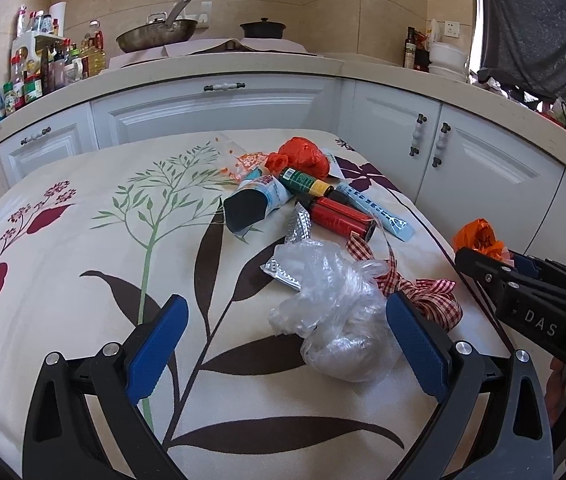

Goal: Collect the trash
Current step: 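Grasp the clear plastic bag with the left gripper while the right gripper holds the orange bag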

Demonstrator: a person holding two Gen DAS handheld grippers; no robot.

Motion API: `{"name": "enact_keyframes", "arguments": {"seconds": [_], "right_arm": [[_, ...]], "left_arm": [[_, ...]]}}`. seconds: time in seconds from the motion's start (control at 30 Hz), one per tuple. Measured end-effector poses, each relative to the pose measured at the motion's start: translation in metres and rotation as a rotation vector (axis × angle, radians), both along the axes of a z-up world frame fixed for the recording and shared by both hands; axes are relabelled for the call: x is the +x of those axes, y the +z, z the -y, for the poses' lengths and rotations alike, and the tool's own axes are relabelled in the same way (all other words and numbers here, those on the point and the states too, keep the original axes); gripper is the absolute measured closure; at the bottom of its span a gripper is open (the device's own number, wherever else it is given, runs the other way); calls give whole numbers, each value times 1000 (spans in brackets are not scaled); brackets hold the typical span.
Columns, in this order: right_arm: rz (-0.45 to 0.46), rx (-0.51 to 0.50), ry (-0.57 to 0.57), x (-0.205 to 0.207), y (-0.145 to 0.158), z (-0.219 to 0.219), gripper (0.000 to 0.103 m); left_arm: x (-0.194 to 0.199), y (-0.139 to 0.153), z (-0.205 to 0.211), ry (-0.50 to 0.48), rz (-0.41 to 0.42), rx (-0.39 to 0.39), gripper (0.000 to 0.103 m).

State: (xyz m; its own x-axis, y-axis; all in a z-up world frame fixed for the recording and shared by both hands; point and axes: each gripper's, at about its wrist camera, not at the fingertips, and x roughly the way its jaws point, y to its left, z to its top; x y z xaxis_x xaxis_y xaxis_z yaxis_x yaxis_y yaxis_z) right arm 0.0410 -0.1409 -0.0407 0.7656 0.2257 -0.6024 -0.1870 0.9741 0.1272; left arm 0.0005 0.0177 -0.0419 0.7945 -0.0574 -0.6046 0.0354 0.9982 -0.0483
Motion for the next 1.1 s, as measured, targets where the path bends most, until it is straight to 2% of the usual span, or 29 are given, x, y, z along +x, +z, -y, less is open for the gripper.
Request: {"name": "enact_keyframes", "arguments": {"seconds": [0.13,0.27,0.53,0.7,0.9,0.93,1.03,1.1], "right_arm": [[0,3,-1,-1,0,0,61],[4,4,-3,-2,0,0,61],[8,12,-3,-6,1,2,61],[1,18,3,-5,1,1,61],[-2,21,6,-5,0,0,61],[-2,22,6,-5,0,0,61],[-4,22,5,-5,-2,0,61],[-4,21,5,-5,-2,0,61]], "left_arm": [[0,2,-6,24,7,-21,6],[-1,3,-5,4,6,-52,6],[-1,-2,-3,-1,-6,-42,6],[-3,-3,0,-5,28,-24,6],[-2,-3,-1,-5,20,-22,7],[-2,-3,-1,-11,22,-21,9],[-4,-4,1,-52,23,-9,47],[-2,-8,3,-70,2,-3,52]]}}
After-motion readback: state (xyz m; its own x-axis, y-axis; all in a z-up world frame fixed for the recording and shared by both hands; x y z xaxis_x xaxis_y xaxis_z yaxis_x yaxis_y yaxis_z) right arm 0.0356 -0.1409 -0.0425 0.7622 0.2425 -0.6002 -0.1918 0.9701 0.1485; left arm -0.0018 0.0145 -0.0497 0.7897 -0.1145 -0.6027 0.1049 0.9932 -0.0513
